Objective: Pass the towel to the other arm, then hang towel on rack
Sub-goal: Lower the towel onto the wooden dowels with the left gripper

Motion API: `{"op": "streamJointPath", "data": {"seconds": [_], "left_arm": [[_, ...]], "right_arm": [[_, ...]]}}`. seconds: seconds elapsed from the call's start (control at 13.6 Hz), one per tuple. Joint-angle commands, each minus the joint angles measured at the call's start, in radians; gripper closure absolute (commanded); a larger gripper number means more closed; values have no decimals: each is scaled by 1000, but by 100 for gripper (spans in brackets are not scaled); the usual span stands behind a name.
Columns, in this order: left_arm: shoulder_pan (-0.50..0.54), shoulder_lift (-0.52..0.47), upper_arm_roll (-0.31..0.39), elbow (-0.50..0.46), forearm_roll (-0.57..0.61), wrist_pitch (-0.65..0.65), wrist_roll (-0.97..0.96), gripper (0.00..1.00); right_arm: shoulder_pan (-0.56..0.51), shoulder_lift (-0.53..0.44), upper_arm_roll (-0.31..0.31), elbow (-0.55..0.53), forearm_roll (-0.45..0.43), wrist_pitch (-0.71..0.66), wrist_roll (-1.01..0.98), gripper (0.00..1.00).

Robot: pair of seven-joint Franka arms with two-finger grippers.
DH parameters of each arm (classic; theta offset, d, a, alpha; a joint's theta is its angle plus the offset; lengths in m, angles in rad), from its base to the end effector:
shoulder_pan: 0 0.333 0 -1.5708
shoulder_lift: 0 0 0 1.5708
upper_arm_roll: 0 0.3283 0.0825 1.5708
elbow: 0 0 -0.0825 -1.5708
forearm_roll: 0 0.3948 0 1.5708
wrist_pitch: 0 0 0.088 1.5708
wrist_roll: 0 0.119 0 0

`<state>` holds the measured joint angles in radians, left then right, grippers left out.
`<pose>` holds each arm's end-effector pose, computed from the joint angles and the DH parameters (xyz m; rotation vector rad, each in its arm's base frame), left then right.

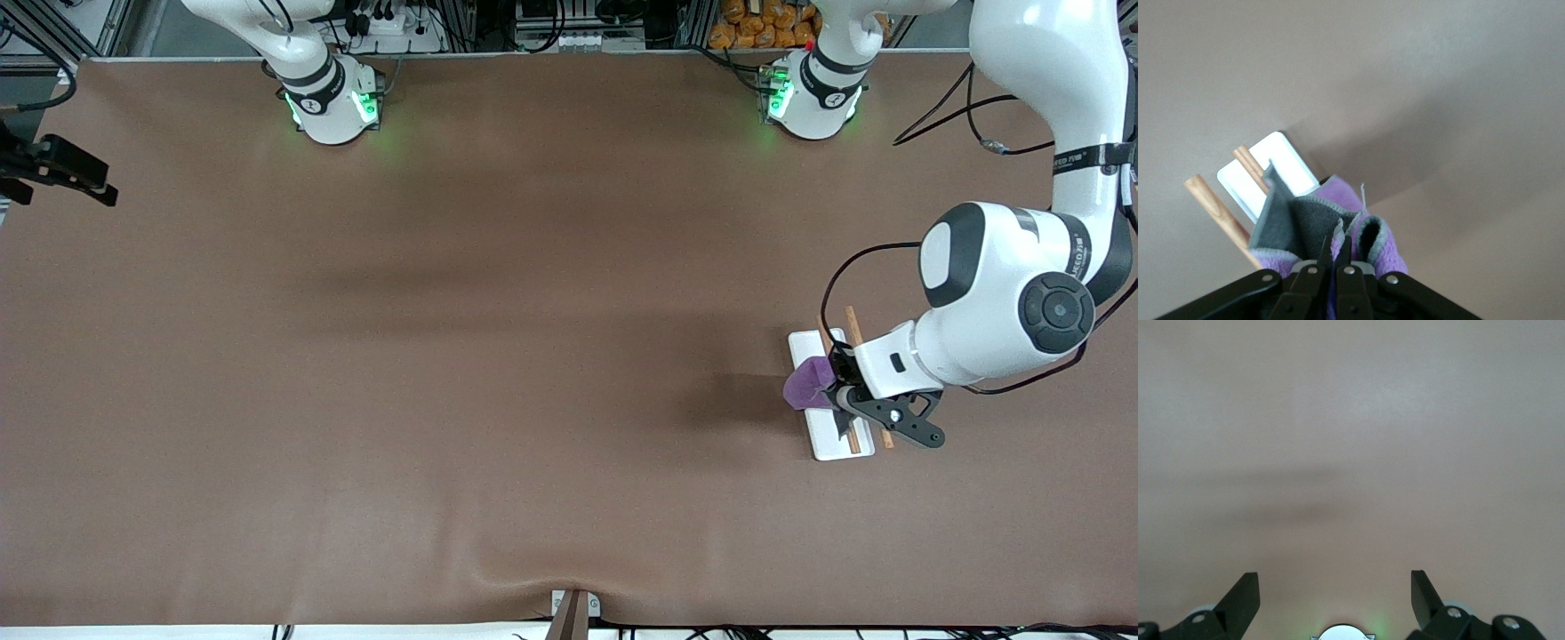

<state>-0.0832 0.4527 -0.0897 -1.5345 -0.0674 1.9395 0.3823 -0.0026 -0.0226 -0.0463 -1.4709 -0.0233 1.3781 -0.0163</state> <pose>0.6846 -0.1165 0.3863 2.9326 -0.7823 -0.0536 0.5355 -0.0297 0.6683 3.1195 -0.0565 -0.1107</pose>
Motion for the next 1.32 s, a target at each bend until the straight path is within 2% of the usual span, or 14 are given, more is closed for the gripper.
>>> {"op": "streamJointPath", "data": {"seconds": [0.0, 0.37, 0.81, 1.25], "left_arm": [[23, -14, -12, -32, 6, -1, 73, 100], [75, -25, -16, -56, 5, -5, 179, 100], [166, -23, -16, -84, -110, -33, 355, 100], [227, -20, -16, -84, -161, -54, 438, 100]], "right_arm": [[-30, -16, 11, -19, 2, 9, 18, 0], [-36, 0, 14, 12, 0, -1, 16, 0], [-22, 12, 16, 12, 0, 1, 15, 0], [-24, 10, 16, 12, 0, -2, 15, 0]]}}
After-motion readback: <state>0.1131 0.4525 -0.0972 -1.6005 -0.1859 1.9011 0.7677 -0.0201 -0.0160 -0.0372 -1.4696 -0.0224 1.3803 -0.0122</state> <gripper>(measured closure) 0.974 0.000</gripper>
